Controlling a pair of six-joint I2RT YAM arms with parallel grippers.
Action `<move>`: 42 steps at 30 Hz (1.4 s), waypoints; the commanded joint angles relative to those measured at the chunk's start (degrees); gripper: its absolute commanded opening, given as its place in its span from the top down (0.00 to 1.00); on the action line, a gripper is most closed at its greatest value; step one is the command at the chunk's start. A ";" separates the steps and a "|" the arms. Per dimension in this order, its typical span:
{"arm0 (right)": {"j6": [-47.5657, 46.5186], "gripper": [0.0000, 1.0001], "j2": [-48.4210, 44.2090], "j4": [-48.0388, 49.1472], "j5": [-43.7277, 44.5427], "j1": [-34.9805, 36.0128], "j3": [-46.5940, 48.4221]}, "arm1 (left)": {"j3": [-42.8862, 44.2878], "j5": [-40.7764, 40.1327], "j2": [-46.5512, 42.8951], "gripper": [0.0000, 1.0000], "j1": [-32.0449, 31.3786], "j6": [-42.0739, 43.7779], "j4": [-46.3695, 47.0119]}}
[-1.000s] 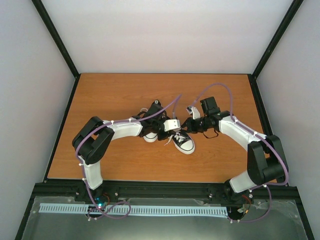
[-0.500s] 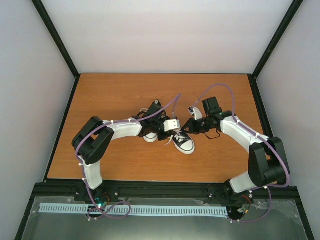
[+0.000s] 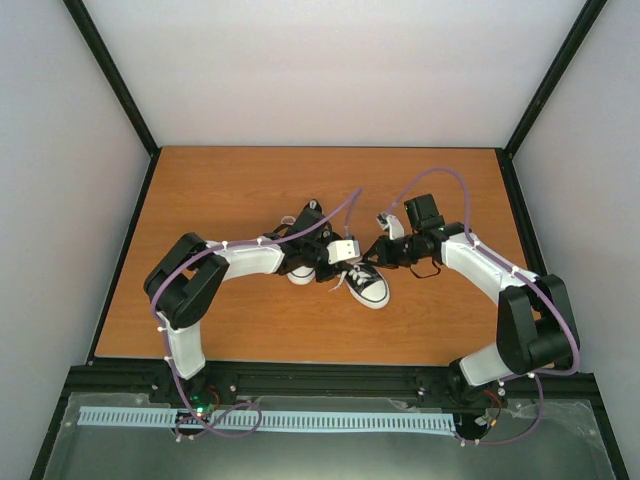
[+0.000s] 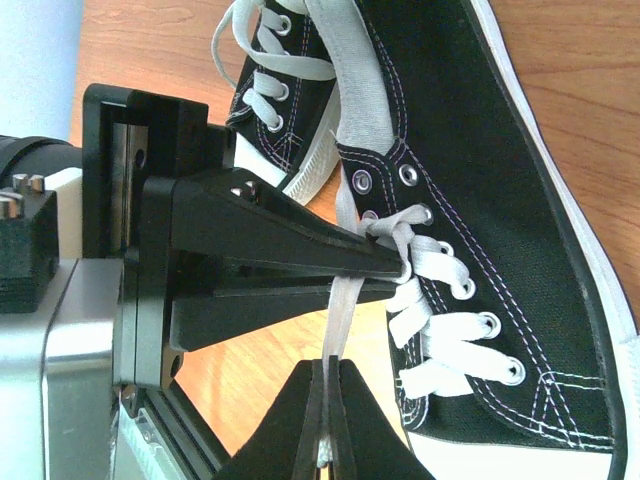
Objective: Tie the shoes
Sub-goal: Tie the shoelace on the shoe.
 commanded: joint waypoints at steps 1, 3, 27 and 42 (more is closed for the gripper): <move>1.45 0.97 -1.91 1.80 -1.37 -0.81 0.10 | -1.39 -2.46 0.36 0.92 0.99 1.30 -4.30; 1.24 0.97 -1.58 1.67 -1.39 -0.81 0.29 | -1.28 -2.64 0.35 0.92 0.98 1.30 -4.25; -0.85 0.97 -2.41 -2.37 -0.48 -1.06 3.11 | -2.37 -3.02 0.46 0.94 1.01 3.01 -5.06; -0.28 0.97 -2.76 -2.43 -1.40 -1.61 3.32 | -2.74 -3.33 0.36 0.95 0.98 3.04 -4.70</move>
